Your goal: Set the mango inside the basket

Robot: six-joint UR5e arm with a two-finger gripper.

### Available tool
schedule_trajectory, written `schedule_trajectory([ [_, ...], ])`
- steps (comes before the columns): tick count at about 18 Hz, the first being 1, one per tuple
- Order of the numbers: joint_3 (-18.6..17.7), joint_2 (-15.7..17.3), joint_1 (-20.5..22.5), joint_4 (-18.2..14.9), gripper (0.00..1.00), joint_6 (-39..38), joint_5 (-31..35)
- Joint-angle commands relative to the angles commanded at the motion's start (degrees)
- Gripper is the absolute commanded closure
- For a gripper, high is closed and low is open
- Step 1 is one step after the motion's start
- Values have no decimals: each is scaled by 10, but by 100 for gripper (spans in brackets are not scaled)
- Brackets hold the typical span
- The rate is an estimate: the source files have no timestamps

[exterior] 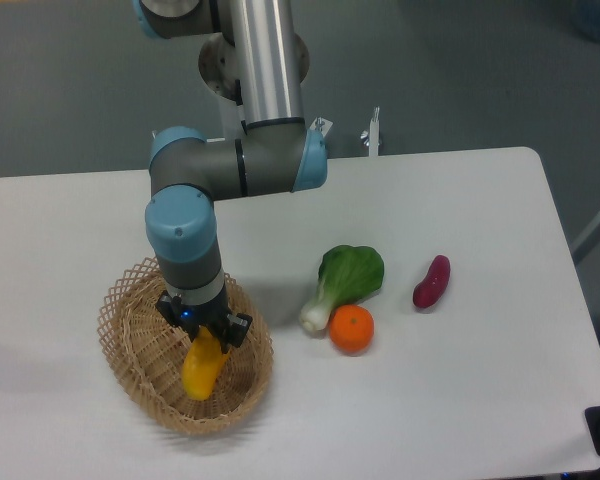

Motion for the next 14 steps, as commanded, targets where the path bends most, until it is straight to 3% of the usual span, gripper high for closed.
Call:
schedule_trajectory([
  [3,0,-1,0,-1,60,0,1],
  [4,0,-1,0,-1,53,0,1],
  [6,6,0,0,0,12,0,1],
  [7,11,0,0,0,0,0,1],
  [14,21,23,2,-2,0,-1,2],
])
